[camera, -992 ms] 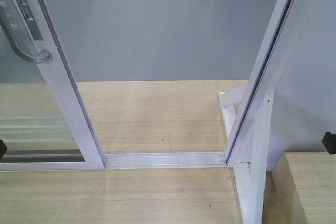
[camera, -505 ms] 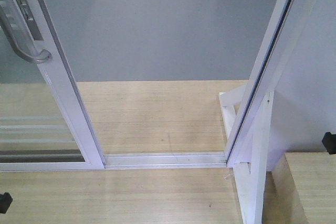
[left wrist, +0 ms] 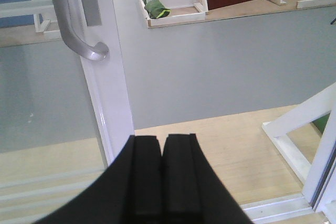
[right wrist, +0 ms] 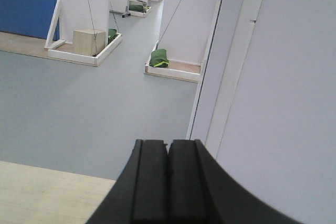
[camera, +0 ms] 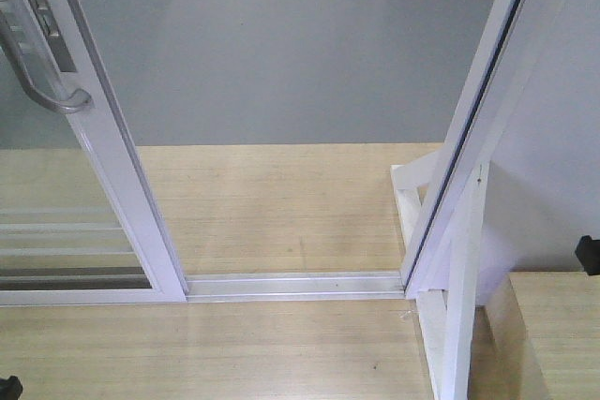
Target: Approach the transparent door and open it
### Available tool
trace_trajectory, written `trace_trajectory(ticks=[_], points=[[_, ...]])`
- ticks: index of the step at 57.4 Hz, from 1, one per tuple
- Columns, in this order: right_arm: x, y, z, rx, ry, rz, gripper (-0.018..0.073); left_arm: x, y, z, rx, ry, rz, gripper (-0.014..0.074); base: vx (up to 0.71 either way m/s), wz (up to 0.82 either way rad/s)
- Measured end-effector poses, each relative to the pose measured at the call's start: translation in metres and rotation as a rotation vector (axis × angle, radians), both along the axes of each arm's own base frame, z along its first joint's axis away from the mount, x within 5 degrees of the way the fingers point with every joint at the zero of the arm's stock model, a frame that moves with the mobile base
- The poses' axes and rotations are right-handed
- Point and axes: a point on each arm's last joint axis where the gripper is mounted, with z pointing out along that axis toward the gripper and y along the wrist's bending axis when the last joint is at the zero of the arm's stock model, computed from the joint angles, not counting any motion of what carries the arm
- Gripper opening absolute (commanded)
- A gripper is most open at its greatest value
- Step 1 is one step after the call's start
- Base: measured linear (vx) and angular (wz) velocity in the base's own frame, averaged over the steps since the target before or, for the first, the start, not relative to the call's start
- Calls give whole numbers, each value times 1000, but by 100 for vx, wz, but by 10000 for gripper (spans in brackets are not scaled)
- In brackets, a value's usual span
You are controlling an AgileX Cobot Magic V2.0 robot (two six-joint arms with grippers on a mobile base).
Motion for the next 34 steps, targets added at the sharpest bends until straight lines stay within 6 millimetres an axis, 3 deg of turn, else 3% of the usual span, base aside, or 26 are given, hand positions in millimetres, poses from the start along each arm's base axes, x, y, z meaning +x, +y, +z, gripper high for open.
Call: trace_trajectory(ticks=[34], points=[[0, 0, 0, 11, 2, 0, -1, 0, 0, -1, 2, 12, 0, -3, 0, 0]])
